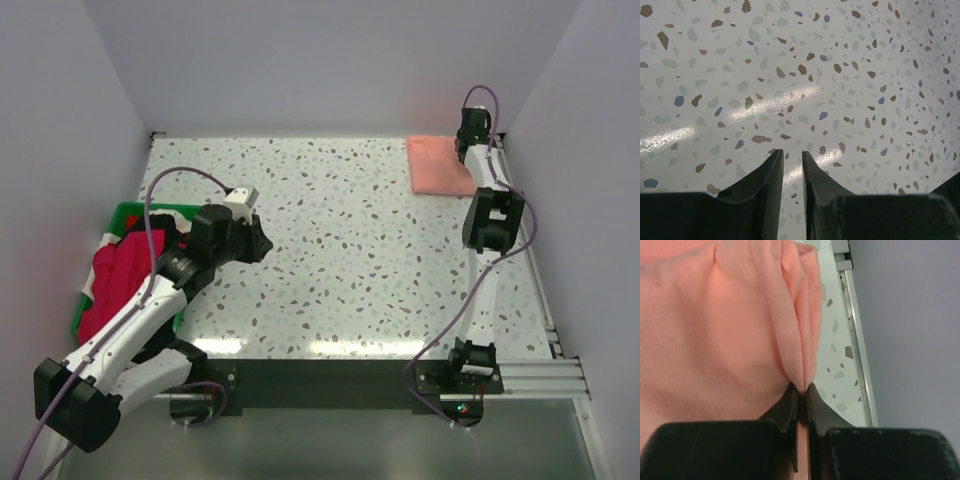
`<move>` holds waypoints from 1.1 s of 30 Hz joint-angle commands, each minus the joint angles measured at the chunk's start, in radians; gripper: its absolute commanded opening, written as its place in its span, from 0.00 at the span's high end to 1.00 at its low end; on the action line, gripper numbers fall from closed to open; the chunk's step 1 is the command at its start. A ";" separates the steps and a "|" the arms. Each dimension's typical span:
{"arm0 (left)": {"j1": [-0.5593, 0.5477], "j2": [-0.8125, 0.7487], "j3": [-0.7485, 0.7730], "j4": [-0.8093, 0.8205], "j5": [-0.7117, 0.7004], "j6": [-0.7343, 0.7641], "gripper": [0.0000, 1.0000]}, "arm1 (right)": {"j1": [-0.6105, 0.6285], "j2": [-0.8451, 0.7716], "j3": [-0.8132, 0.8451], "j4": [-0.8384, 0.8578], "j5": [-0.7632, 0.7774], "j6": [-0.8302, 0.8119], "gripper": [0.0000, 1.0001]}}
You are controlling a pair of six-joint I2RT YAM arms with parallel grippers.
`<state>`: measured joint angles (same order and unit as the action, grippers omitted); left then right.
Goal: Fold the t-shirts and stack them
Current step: Neatly place the folded tshirt to the corner
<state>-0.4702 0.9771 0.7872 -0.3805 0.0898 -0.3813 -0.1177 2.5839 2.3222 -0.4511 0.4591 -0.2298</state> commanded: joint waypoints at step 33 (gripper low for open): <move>0.074 0.008 -0.006 0.077 0.079 0.021 0.71 | 0.234 -0.767 -0.754 0.282 0.084 0.429 0.01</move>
<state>-0.4057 1.0019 0.7643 -0.3531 0.1940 -0.3744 0.0433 1.9308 1.6634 -0.2077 0.5690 0.0940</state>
